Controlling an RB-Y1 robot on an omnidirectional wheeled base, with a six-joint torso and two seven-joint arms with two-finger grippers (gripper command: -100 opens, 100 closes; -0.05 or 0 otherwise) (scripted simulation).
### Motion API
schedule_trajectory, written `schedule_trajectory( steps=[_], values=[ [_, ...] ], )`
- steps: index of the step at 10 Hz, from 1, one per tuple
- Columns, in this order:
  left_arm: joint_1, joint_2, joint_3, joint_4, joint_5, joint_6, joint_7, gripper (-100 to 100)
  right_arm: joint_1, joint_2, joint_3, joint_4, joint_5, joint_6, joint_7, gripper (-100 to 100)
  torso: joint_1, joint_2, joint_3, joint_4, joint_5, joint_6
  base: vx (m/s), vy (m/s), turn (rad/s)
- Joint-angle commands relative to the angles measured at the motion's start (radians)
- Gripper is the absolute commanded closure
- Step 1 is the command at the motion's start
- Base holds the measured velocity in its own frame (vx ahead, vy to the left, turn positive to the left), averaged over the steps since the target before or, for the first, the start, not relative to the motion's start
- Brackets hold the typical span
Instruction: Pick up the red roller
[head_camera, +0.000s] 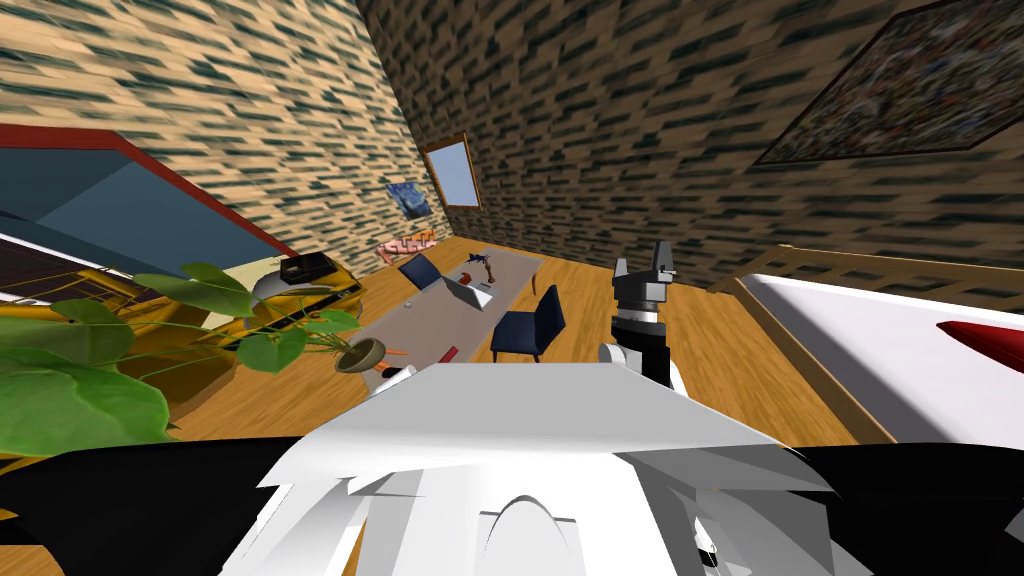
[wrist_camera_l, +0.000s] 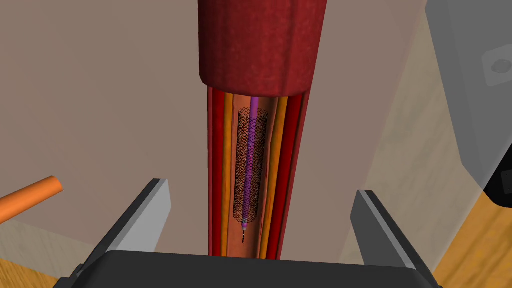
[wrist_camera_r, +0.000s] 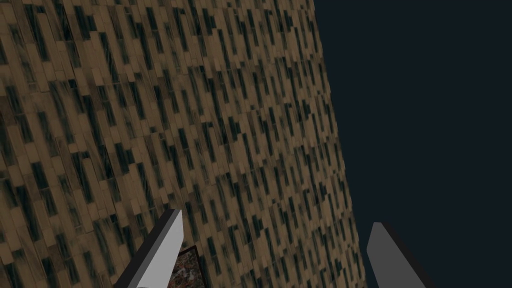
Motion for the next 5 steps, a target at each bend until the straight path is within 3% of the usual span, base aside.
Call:
schedule_trajectory(
  steps=[1, 3, 4, 5],
  values=[
    [-0.001, -0.022, -0.009, 0.015, -0.014, -0.034, 0.004, -100, 0.000, 0.000, 0.000, 0.000, 0.000, 0.000, 0.000, 0, 0.000, 0.000, 0.000, 0.000, 0.000, 0.000, 0.008, 0.036, -0.039],
    [0.006, -0.024, -0.008, -0.007, -0.020, -0.019, 0.014, -100, 0.000, 0.000, 0.000, 0.000, 0.000, 0.000, 0.000, 0, -0.002, 0.000, 0.000, 0.000, 0.000, 0.000, 0.001, 0.003, -0.006],
    [0.005, -0.024, -0.008, -0.005, -0.019, -0.022, 0.013, 100, 0.000, 0.000, 0.000, 0.000, 0.000, 0.000, 0.000, 0, -0.003, 0.000, 0.000, 0.000, -0.001, 0.000, 0.000, 0.000, 0.000],
    [0.004, -0.022, -0.008, -0.006, -0.020, -0.022, 0.013, 100, 0.000, 0.000, 0.000, 0.000, 0.000, 0.000, 0.000, 0, -0.003, 0.000, 0.000, 0.000, 0.000, 0.000, 0.000, 0.000, 0.000]
  ],
)
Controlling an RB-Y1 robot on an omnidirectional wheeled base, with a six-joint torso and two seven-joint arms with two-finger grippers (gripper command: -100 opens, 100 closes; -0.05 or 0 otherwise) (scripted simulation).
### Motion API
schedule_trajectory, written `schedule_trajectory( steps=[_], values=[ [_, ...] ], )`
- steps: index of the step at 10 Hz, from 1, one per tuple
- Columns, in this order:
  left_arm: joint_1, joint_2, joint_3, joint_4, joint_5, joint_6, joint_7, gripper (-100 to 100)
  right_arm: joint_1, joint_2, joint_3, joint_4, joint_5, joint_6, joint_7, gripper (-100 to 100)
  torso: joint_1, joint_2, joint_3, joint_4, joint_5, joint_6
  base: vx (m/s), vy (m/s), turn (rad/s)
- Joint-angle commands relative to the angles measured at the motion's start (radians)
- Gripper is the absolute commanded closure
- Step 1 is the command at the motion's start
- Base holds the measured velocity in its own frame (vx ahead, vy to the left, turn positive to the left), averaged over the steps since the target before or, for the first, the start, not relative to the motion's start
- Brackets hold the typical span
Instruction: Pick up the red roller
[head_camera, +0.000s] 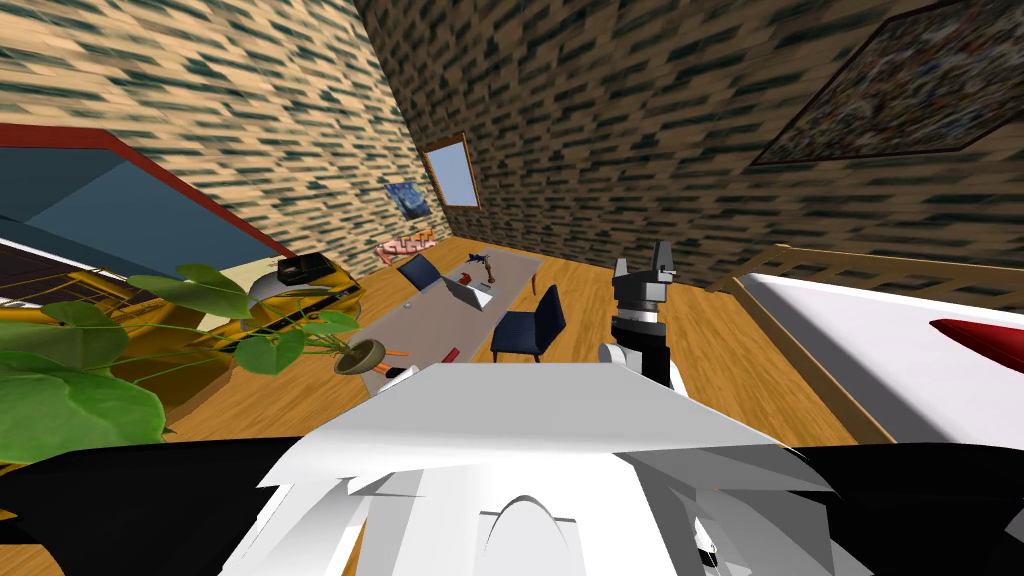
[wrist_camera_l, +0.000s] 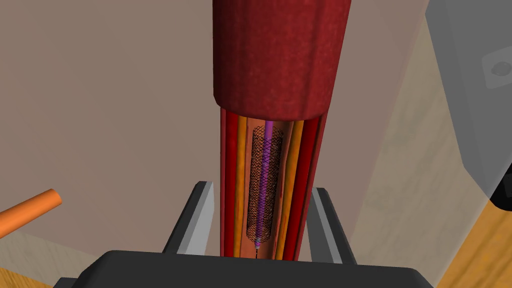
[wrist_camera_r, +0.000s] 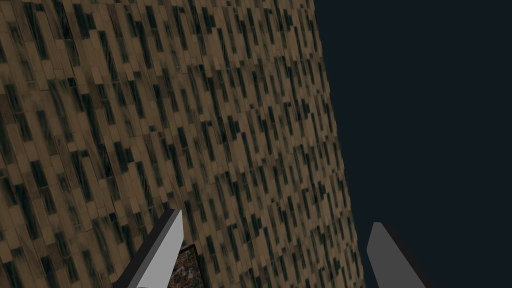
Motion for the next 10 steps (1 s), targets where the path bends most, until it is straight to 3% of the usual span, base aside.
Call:
schedule_trajectory(
  steps=[1, 3, 4, 5, 8, 9, 10],
  values=[
    [0.000, 0.000, 0.000, 0.000, 0.000, 0.000, 0.000, 100, 0.000, 0.000, 0.000, 0.000, 0.000, 0.000, 0.000, 0, 0.000, 0.000, 0.000, 0.000, 0.000, 0.000, 0.000, 0.000, 0.000],
    [0.000, 0.000, 0.000, 0.000, 0.000, 0.000, 0.000, 100, 0.000, 0.000, 0.000, 0.000, 0.000, 0.000, 0.000, 0, 0.000, 0.000, 0.000, 0.000, 0.000, 0.000, 0.000, 0.000, 0.000],
    [0.000, 0.000, 0.000, 0.000, 0.000, 0.000, 0.000, 0, 0.000, 0.000, 0.000, 0.000, 0.000, 0.000, 0.000, 0, 0.001, 0.000, 0.000, 0.000, 0.000, 0.000, 0.000, 0.000, 0.000],
    [0.001, 0.024, 0.010, -0.013, 0.018, 0.035, -0.006, 100, 0.000, 0.000, 0.000, 0.000, 0.000, 0.000, 0.000, 0, 0.001, 0.000, 0.000, 0.000, 0.000, 0.000, -0.008, -0.014, 0.060],
    [0.008, 0.048, 0.020, -0.047, 0.030, 0.082, -0.004, 100, 0.000, 0.000, 0.000, 0.000, 0.000, 0.000, 0.000, 0, -0.001, 0.001, 0.001, 0.001, -0.001, -0.001, -0.005, -0.028, 0.022],
    [0.008, 0.044, 0.018, -0.040, 0.029, 0.071, -0.007, 100, 0.000, 0.000, 0.000, 0.000, 0.000, 0.000, 0.000, 0, -0.003, 0.001, 0.001, 0.001, -0.001, -0.001, 0.001, -0.017, 0.001],
    [0.008, 0.045, 0.019, -0.042, 0.029, 0.075, -0.006, 0, 0.000, 0.000, 0.000, 0.000, 0.000, 0.000, 0.000, 0, -0.002, 0.000, 0.000, 0.001, -0.001, -0.001, 0.000, 0.000, 0.000]
  ],
)
